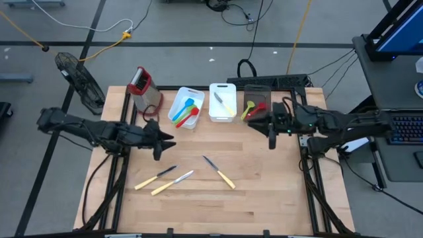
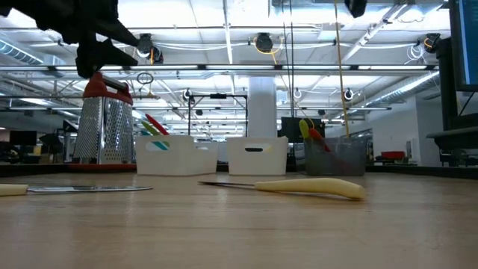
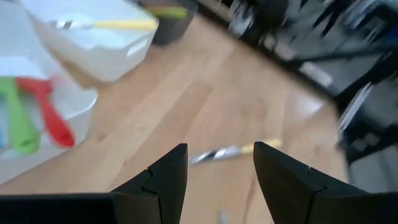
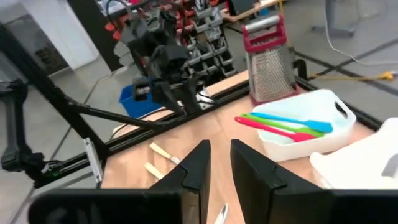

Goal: Pick & Place Kitchen Items
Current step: Put the yellow knife into the right white bin

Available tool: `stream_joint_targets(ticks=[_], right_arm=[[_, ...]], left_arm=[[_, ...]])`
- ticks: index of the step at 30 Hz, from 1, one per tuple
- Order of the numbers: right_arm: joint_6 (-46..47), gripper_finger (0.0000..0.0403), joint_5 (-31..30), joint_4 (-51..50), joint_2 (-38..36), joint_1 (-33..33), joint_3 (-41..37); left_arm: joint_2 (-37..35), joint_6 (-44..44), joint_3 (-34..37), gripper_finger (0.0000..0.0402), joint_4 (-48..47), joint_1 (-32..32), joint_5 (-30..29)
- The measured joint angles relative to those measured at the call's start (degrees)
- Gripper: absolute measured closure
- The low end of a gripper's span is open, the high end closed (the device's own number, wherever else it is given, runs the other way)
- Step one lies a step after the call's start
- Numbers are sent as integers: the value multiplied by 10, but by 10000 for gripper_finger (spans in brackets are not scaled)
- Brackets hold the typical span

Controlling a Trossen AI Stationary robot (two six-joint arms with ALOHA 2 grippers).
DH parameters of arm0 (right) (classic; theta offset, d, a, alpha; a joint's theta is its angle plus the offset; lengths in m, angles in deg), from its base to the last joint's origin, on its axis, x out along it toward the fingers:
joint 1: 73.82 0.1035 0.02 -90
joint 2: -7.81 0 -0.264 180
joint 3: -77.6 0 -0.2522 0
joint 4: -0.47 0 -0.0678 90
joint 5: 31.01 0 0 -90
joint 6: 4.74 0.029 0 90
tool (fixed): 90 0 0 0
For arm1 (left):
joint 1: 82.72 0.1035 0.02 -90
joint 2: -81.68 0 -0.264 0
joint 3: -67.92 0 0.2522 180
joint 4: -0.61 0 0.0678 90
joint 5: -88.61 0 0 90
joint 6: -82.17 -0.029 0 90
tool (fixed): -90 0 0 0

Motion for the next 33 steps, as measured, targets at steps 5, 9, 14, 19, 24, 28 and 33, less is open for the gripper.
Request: stream_joint_targets(ticks=[5, 9, 14, 19, 24, 28, 33], right_arm=[[-28, 348, -13, -15, -29, 25, -2], [-38, 348, -13, 8, -57, 42, -37], [-35, 348, -13, 127, -102, 50, -139], [-8, 348, -11, 246, -151, 50, -251], [15, 348, -11, 342, -188, 50, -341], [10, 348, -11, 414, -207, 50, -394], [10, 348, -11, 467, -222, 50, -441]], left_arm=[[61, 3, -84, 215, -166, -13, 0], [109, 21, -128, 215, -265, -24, 15], [161, 36, -140, 215, -303, -45, 61], [219, 74, -140, 215, -363, -66, 135], [272, 147, -140, 215, -473, -94, 185], [300, 201, -139, 215, -536, -121, 208], [314, 260, -139, 215, -529, -161, 254]])
